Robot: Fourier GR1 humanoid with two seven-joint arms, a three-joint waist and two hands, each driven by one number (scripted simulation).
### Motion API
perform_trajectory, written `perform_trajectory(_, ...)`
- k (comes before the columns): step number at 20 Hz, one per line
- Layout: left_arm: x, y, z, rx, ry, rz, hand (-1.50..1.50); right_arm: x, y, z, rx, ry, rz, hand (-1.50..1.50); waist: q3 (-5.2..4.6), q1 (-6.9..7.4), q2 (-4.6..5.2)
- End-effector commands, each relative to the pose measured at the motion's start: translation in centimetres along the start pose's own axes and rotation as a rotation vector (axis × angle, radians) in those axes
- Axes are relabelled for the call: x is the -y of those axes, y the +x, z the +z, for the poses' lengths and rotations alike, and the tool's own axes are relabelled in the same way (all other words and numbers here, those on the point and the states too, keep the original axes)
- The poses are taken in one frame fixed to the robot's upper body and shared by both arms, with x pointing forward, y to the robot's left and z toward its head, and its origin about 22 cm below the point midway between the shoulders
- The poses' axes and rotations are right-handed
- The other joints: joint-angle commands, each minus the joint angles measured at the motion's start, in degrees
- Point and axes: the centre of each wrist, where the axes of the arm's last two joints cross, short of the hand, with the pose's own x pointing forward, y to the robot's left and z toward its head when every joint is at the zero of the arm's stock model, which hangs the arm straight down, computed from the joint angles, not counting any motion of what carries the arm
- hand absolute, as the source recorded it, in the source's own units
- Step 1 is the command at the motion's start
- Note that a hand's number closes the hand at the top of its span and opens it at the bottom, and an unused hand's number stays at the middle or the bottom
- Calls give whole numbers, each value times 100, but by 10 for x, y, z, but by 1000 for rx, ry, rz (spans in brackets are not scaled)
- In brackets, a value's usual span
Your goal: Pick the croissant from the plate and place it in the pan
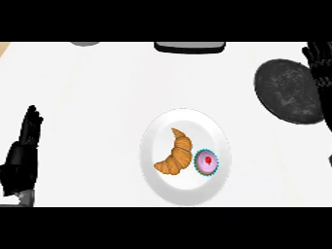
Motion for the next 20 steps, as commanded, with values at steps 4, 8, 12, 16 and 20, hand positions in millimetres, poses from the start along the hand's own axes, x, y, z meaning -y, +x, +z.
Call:
perform_trajectory(4,18,40,-35,53,-101,80,0,-104,-44,32,-226,270,-227,150,128,99,30)
perform_trajectory(8,33,51,-40,-23,-182,151,0,-143,-67,79,-323,202,-41,150,120,-80,-38)
perform_trajectory(12,19,55,-51,-28,-145,147,0,-136,-54,125,-175,25,125,-150,114,-315,-107)
perform_trajectory(16,28,65,-54,-43,-163,156,0,-101,-20,141,-180,30,249,-150,111,-252,-97)
perform_trajectory(20,20,54,-54,-27,-184,142,0,-66,22,109,-249,194,378,-150,96,-190,-82)
